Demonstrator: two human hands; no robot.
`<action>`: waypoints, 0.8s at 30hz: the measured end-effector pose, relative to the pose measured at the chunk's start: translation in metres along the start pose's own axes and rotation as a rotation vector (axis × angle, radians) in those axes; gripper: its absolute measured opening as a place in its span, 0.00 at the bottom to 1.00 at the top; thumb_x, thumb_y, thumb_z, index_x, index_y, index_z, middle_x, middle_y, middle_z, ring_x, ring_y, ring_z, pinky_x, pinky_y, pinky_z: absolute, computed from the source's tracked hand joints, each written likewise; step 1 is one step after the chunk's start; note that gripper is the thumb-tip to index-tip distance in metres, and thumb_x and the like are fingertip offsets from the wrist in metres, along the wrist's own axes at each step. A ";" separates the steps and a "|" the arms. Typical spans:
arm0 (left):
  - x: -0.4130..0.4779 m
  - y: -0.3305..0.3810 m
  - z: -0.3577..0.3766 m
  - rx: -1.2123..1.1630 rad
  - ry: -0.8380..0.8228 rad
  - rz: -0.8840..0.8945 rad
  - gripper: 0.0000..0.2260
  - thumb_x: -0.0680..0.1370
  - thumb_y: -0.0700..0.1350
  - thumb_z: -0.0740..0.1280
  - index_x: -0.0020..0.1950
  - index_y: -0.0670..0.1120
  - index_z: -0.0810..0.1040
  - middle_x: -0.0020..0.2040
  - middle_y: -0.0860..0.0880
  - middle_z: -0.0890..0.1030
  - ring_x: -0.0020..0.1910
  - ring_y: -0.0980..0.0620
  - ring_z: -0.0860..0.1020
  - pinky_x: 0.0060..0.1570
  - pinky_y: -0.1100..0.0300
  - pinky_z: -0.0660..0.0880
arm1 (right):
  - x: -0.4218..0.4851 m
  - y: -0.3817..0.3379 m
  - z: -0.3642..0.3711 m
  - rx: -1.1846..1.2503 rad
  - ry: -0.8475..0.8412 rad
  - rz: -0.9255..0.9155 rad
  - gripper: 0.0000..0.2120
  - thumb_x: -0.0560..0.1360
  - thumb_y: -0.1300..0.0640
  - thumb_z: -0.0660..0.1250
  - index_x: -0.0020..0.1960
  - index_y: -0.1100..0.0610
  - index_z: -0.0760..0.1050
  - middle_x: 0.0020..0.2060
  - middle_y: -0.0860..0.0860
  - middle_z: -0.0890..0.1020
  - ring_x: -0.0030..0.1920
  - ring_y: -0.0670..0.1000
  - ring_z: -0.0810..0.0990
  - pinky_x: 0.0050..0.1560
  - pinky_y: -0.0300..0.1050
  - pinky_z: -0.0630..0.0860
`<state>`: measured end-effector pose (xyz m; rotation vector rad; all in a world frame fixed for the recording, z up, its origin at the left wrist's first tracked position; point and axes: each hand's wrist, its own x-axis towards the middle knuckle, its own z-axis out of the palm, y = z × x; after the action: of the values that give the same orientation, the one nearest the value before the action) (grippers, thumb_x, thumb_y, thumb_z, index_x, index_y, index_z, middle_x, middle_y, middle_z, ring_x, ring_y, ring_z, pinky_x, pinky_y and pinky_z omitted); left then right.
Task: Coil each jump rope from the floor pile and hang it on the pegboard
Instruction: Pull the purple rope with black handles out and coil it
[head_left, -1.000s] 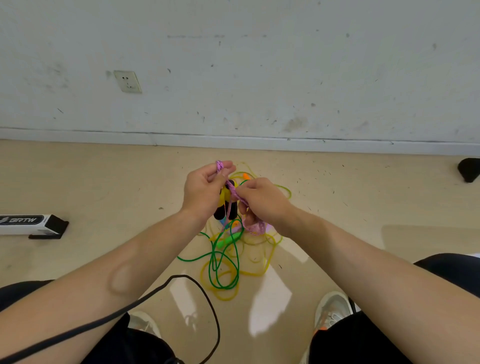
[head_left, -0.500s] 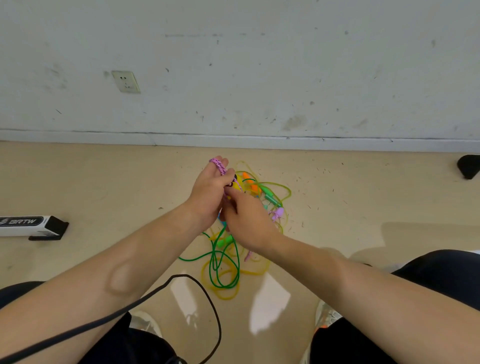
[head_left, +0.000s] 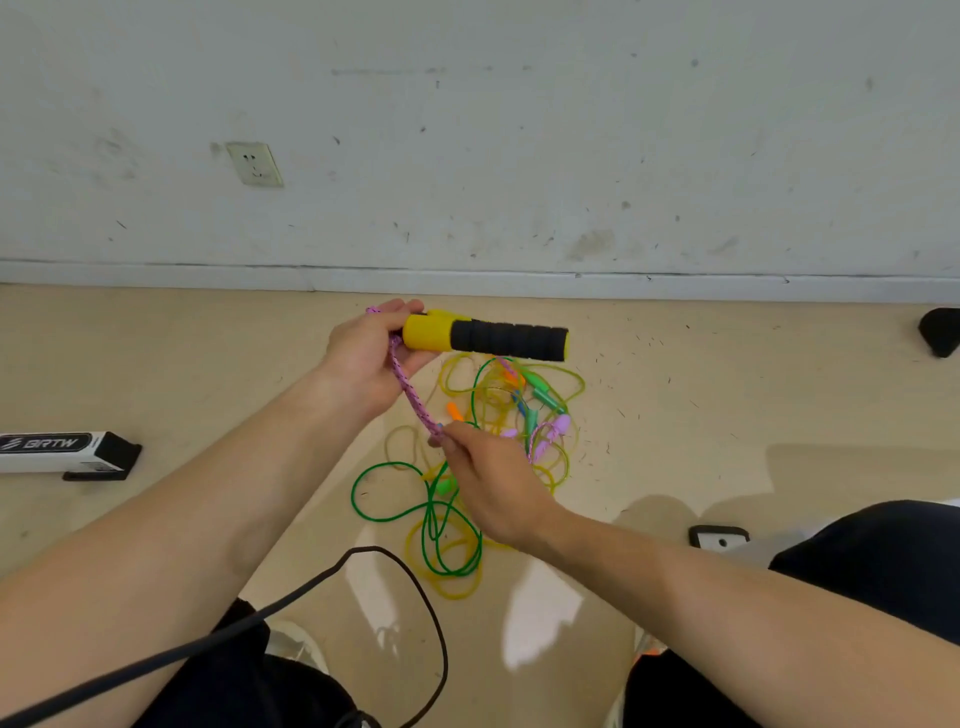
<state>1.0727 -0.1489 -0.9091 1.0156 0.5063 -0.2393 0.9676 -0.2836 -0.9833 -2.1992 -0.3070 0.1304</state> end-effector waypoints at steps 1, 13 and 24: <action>0.000 0.005 -0.001 -0.009 -0.047 -0.027 0.19 0.80 0.32 0.63 0.71 0.36 0.70 0.65 0.40 0.79 0.62 0.43 0.80 0.39 0.49 0.83 | 0.003 0.008 -0.003 0.030 -0.033 0.058 0.14 0.85 0.51 0.54 0.55 0.53 0.78 0.38 0.49 0.78 0.38 0.48 0.75 0.43 0.48 0.71; -0.008 0.027 -0.018 0.440 -0.495 -0.076 0.12 0.77 0.34 0.61 0.58 0.41 0.78 0.49 0.46 0.85 0.48 0.47 0.82 0.42 0.55 0.82 | 0.039 0.039 -0.082 0.596 -0.286 0.317 0.20 0.82 0.54 0.63 0.32 0.51 0.81 0.28 0.48 0.60 0.30 0.48 0.56 0.33 0.46 0.50; -0.008 0.020 -0.025 1.058 -0.468 0.292 0.13 0.82 0.34 0.62 0.64 0.46 0.77 0.55 0.50 0.85 0.57 0.46 0.82 0.57 0.44 0.77 | 0.045 0.014 -0.104 0.682 -0.361 0.334 0.16 0.82 0.63 0.58 0.38 0.58 0.77 0.30 0.53 0.74 0.27 0.50 0.67 0.32 0.45 0.65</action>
<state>1.0674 -0.1178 -0.9008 1.9691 -0.2609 -0.4880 1.0342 -0.3599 -0.9317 -1.5193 -0.0662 0.7135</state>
